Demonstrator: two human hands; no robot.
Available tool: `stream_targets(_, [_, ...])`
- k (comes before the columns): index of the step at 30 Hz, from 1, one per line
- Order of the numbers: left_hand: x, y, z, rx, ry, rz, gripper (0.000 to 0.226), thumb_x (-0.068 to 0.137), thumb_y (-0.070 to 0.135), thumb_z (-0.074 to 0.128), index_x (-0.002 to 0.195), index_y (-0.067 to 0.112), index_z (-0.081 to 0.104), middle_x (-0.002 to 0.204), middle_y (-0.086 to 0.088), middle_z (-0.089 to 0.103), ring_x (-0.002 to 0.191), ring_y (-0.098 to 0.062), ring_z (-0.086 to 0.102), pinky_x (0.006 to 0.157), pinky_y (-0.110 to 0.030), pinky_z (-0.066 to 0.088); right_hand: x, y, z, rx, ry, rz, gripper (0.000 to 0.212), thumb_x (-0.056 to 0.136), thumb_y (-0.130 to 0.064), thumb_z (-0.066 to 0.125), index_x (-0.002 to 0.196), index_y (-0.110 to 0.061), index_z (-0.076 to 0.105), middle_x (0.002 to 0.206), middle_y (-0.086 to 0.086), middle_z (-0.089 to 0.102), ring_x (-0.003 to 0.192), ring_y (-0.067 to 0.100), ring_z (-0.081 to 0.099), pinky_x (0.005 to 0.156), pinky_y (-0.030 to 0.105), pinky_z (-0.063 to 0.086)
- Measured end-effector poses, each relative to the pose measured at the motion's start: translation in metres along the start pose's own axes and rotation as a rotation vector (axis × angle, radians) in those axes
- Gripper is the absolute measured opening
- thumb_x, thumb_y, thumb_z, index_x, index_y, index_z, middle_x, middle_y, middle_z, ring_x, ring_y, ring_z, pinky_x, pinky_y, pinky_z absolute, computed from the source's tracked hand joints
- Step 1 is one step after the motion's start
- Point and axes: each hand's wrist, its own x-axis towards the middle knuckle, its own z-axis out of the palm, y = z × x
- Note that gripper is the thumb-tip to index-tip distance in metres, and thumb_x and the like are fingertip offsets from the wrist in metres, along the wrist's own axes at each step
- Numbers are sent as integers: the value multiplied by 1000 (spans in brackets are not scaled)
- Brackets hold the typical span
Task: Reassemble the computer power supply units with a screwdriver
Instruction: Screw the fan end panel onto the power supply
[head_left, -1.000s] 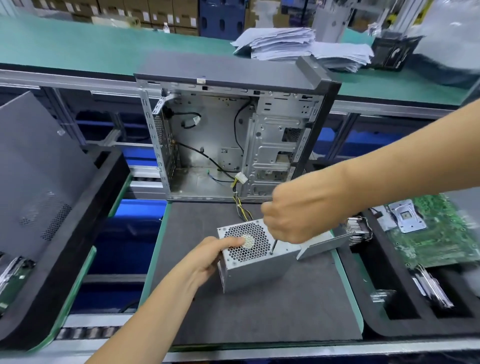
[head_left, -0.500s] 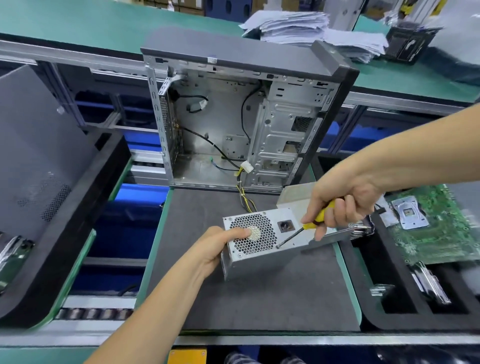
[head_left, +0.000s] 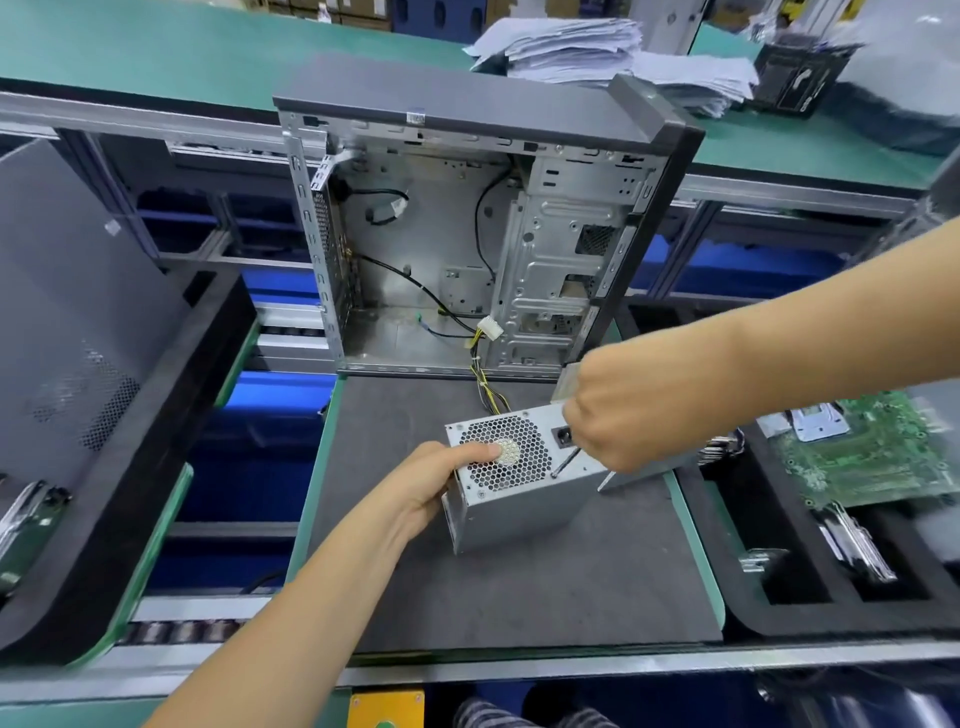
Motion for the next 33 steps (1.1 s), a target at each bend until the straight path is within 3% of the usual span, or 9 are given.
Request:
stream_targets(2, [1,0,0,-17,3,-7,30,70,14,79,95,0,73,98,-16,75,83,-22,74,66,-25,57,13,-4,-8,168,-65,86,17,79,0,47,67,-10,43,66,6,45,56,24,38,43,26,14])
stream_targets(7, [-1,-8,1,32,-15,9,47,57,22,84,97,-1,73,99,-16,75,92,-26,73,72,-27,57,41,32,24,1913,-800,689,35,99,-23,45,77,1,58,42,-3,38,27,6,27,27,15,19])
stream_targets(10, [-1,-9,0,18,-18,22,43,61,21,85,97,-1,74,100,-16,75,93,-27,73,76,-28,57,25,29,47,2364,-868,741,45,100,-33,42,80,4,59,44,-3,32,25,4,21,25,12,15])
stream_targets(13, [0,-4,-1,1,-9,14,22,73,15,81,90,1,76,98,-16,75,89,-25,74,69,-25,57,20,25,43,2062,-639,633,31,88,-32,65,78,-4,55,57,3,43,33,10,29,30,14,21])
stream_targets(17, [-1,-1,-1,10,-6,2,15,70,14,82,80,4,78,96,-17,75,84,-24,74,63,-23,56,24,22,30,844,-127,406,18,81,-19,66,89,-10,53,82,4,56,64,24,50,49,29,36])
stream_targets(20, [-1,1,0,25,-6,2,26,66,16,84,87,3,76,97,-16,75,84,-23,74,64,-24,56,21,16,21,46,243,144,14,75,-2,53,77,-15,57,70,0,49,55,21,44,45,29,27])
stream_targets(26, [2,2,-1,41,0,-25,17,66,18,84,78,7,80,96,-15,75,82,-21,74,63,-23,56,24,-1,32,-64,93,38,27,71,6,41,79,-8,63,71,4,55,57,23,49,45,27,33])
stream_targets(30, [2,1,-2,51,-14,-25,28,59,25,82,80,8,80,98,-15,75,87,-23,74,69,-25,56,15,6,15,171,17,224,10,64,-3,57,64,-13,56,53,-1,46,47,23,31,42,23,20])
stream_targets(33, [3,0,-1,56,-25,-1,44,56,27,84,91,2,76,100,-15,75,93,-25,73,79,-28,56,25,8,13,638,-251,340,39,92,-28,55,62,-16,32,59,-3,32,48,14,26,42,24,18])
